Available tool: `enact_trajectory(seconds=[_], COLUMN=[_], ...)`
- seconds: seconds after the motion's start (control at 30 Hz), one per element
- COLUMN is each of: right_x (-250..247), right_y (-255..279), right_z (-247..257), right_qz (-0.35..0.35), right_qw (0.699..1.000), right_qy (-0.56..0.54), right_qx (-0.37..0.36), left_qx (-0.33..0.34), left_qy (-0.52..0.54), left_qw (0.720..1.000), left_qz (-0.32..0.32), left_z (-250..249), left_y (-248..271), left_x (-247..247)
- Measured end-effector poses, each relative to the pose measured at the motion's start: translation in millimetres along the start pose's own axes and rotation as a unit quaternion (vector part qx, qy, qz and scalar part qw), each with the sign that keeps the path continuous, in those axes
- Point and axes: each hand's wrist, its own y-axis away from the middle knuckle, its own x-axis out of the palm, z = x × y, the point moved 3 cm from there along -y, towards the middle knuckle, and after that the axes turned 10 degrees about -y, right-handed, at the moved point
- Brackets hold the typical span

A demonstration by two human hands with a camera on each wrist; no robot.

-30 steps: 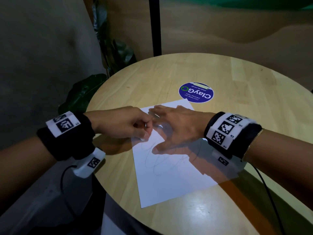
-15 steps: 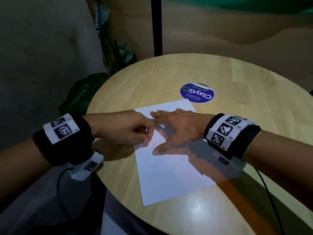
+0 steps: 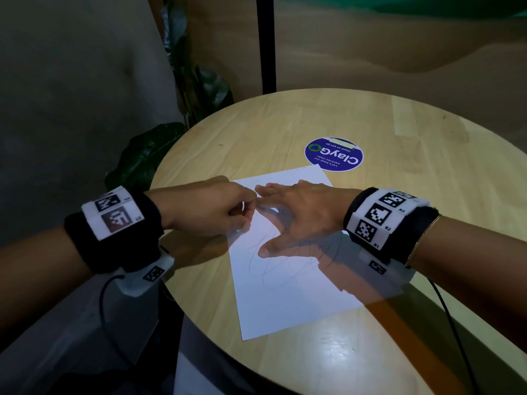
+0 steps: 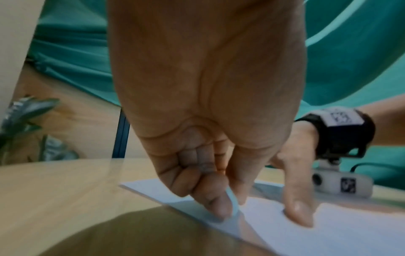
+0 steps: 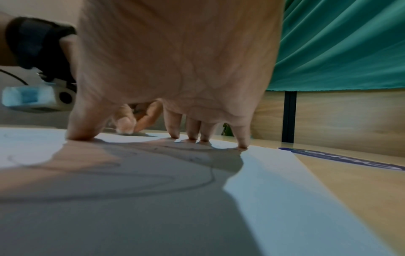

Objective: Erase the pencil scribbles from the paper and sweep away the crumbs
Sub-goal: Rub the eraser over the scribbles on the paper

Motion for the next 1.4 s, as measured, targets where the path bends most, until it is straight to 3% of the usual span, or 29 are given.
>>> enact_trajectory(seconds=[0.1,0.13,0.27,0.4,0.53,0.67,0.8,0.83,0.97,1.1,1.27,1.4], right_x=[3,3,3,6,7,12,12,12,13,13,14,14], right_y=[-5,-5,-5,-9,-6,-5,-7,-8,-9,-8,-6,-8], right_z=[-3,-4,-3,-6,-5,-6,-7,-8,-10,-11,-10,-11], right_qz=[-0.002,-0.003,-0.003,0.000,0.017,0.034,0.023,0.023,0.032,0.029,0.034,0.029], right_qw=[1.000,1.000,1.000,1.000,1.000,0.999,0.999,0.999,0.999,0.999,0.999,0.999], right_qy=[0.002,0.002,-0.001,0.000,0.014,0.008,-0.006,-0.004,0.005,-0.026,-0.006,-0.021], right_qx=[-0.006,-0.006,-0.011,-0.013,-0.014,-0.011,-0.029,-0.028,-0.011,-0.030,-0.017,-0.025], left_qx=[0.012,0.008,-0.008,0.019,-0.008,0.036,0.013,0.017,0.052,0.020,0.055,0.039], left_qy=[0.061,0.069,0.009,0.072,0.009,0.069,-0.012,-0.005,0.083,0.020,0.080,0.002], left_qw=[0.993,0.992,1.000,0.992,1.000,0.992,1.000,1.000,0.988,1.000,0.991,0.999], left_qz=[0.097,0.102,0.006,0.103,0.013,0.099,0.002,0.003,0.116,0.000,0.096,0.008], left_z=[-11,-10,-1,-13,1,-17,-1,-1,-17,0,-14,-1], left_y=[4,4,1,5,0,2,-4,-4,2,-7,-2,-7], left_x=[7,7,-1,7,-2,8,-1,0,9,2,7,0])
